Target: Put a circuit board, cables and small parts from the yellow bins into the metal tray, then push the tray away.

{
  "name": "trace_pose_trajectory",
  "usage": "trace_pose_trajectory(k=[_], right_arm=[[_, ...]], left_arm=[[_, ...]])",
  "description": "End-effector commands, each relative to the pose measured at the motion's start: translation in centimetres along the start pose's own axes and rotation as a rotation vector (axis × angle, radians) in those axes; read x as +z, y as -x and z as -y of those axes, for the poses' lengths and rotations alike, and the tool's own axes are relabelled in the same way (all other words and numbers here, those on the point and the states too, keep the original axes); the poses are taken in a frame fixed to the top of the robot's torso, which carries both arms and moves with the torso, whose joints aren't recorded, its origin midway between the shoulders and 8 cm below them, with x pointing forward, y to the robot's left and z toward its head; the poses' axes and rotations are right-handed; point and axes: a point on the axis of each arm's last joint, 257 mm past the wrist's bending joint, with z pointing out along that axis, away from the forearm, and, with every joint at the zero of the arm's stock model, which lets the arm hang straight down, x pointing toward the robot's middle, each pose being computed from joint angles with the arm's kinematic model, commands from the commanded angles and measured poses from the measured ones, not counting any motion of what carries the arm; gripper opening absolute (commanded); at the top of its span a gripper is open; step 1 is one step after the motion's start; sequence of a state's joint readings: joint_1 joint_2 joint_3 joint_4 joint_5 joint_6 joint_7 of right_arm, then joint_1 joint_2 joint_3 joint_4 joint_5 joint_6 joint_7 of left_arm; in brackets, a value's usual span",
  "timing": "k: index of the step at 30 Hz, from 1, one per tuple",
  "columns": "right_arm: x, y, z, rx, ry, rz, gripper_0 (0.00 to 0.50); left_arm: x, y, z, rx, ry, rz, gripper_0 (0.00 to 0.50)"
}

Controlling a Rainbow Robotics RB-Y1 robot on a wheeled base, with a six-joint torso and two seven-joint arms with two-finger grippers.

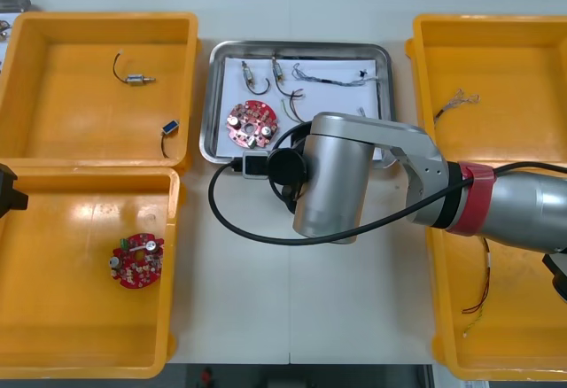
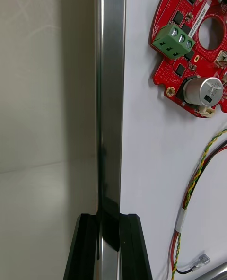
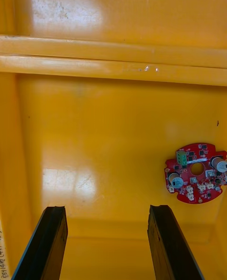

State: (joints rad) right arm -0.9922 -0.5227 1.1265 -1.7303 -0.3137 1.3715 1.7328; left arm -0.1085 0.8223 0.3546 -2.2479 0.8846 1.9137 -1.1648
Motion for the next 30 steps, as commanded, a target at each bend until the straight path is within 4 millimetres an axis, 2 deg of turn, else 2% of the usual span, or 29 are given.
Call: trace_pose_trajectory(k=[1, 14, 22, 30], right_arm=[[-0.6, 1.1, 3.5, -0.058, -0.078, 0.022, 0.0], [0.6, 1.2, 6.7, -0.071, -0.14, 0.03, 0.0], [1.5, 1.8, 9.9, -0.05, -0.177, 0.028, 0.0], [2.6, 2.3, 12.0, -0.035, -0.201, 0.046, 0.0]], left_arm=[[-0.4, -0.4, 0.0, -0.067, -0.005, 0.009, 0.5], [-0.4, -0.4, 0.0, -0.067, -0.005, 0.009, 0.5], [-0.4, -0.4, 0.0, -0.067, -0.005, 0.009, 0.5], [-0.4, -0.4, 0.0, -0.067, -0.005, 0.009, 0.5]])
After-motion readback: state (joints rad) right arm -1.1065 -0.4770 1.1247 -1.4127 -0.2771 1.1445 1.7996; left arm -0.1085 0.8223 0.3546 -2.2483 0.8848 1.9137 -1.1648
